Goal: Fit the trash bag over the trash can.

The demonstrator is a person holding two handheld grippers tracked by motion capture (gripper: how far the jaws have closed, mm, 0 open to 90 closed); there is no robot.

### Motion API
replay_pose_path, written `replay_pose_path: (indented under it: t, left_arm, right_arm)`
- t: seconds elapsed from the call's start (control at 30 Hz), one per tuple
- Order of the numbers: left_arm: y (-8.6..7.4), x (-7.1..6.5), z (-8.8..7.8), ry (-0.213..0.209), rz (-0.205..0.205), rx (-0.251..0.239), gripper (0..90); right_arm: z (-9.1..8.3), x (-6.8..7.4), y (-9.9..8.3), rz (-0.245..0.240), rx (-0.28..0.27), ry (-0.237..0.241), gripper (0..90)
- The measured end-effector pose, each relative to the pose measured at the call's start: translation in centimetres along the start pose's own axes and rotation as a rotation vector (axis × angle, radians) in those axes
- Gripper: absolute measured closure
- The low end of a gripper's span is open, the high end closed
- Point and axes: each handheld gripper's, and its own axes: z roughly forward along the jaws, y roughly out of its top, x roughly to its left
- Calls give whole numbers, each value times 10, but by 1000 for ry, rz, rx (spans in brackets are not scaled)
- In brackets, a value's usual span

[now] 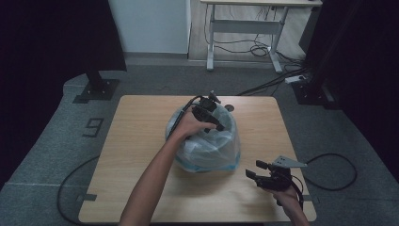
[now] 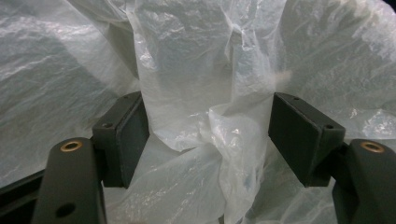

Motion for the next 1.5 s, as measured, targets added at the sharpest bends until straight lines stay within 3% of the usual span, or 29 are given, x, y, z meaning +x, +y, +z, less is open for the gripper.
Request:
replay_pose_path:
  t: [0.23,0.47,0.57,0.7,1.1,1.27,1.5]
  left_arm:
    - [-13,1,-44,17,4,-114,286]
    - [-36,10,-65,47,-17,-109,282]
    - [-43,14,-67,68,-16,-103,307]
    - [-41,17,-59,101,-23,-57,322]
    - [-33,17,-34,132,-33,51,349]
    - [-34,14,-38,124,-30,21,342]
    - [-44,4,-65,102,-23,-78,328]
  right_arm:
    - [-4,-1,2,-2,-7,1,301]
    - [-4,-1,2,2,-7,1,301]
    - [-4,0,2,8,-8,23,301]
    - [-3,1,3,3,-5,23,301]
    - [-7,8,7,-19,-17,40,301]
    - [-6,8,7,-23,-12,43,301]
    - [-7,8,7,-18,-20,57,301]
